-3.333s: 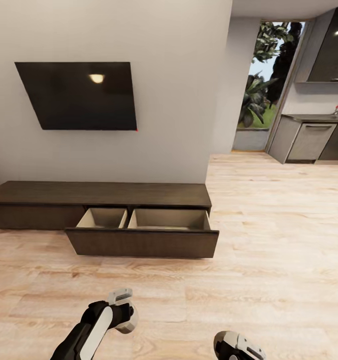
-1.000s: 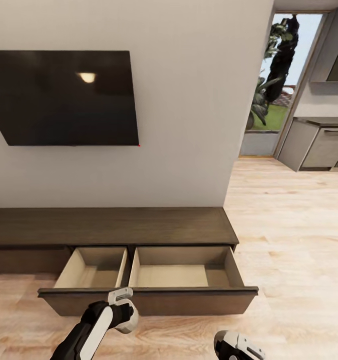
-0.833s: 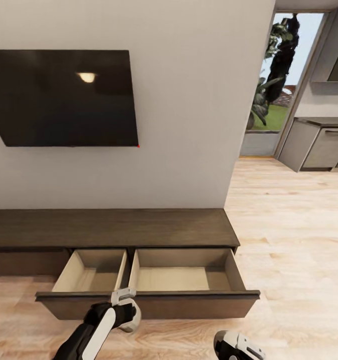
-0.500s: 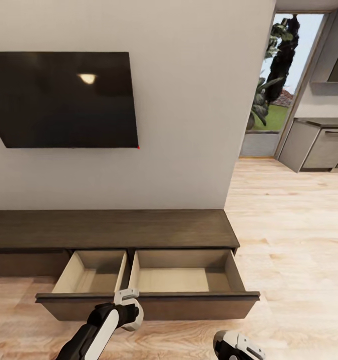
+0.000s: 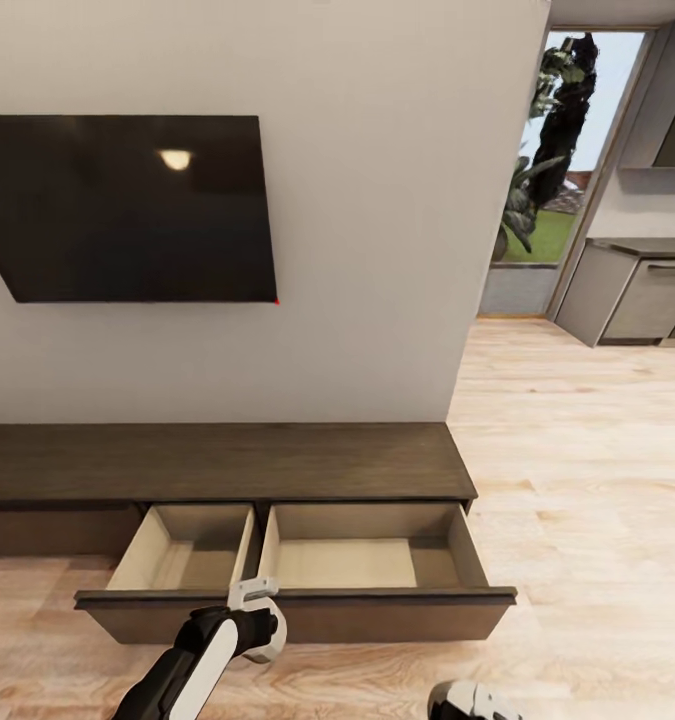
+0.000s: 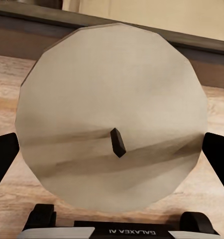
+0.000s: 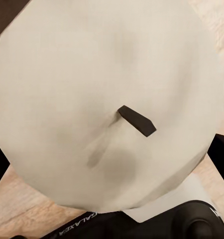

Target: Place each of the two pumpkins and all three candles from the living room inside a cabinet in the living room (use any cabinet), then make sure every cabinet is closed, and position the cauldron so it is next to a table in the living room.

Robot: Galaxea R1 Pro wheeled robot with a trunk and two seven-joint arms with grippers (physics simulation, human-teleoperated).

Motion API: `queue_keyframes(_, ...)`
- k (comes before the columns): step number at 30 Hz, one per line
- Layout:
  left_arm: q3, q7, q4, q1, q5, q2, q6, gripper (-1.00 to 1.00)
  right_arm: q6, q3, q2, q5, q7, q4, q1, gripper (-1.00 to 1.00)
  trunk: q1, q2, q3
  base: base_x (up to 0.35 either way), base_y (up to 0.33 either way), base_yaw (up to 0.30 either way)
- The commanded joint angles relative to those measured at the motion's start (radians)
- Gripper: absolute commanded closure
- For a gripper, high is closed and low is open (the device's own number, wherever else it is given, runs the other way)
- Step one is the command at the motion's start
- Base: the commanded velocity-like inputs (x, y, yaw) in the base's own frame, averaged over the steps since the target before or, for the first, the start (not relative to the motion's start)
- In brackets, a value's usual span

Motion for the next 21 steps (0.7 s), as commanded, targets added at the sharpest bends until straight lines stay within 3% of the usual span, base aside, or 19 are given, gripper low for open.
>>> queue_keyframes(1,-0.002,0.010,0.001,-0.001,0.010,0.000,0.002,1.00,-0.002,0.003,-0.001,-0.006,-0.007,0.005,0.000,1.00,-0.004,0.007,0.002,0.000,0.000,0.000)
queue_keyframes(6,-0.002,0.010,0.003,-0.001,0.010,0.000,0.002,1.00,-0.045,0.003,-0.001,-0.007,-0.007,0.013,0.000,1.00,-0.023,0.042,0.018,0.000,0.000,0.000)
queue_keyframes(21,-0.002,0.010,0.003,-0.001,0.012,0.000,0.002,1.00,-0.054,0.000,0.000,-0.010,-0.007,0.013,0.000,1.00,-0.081,0.147,0.065,0.000,0.000,0.000)
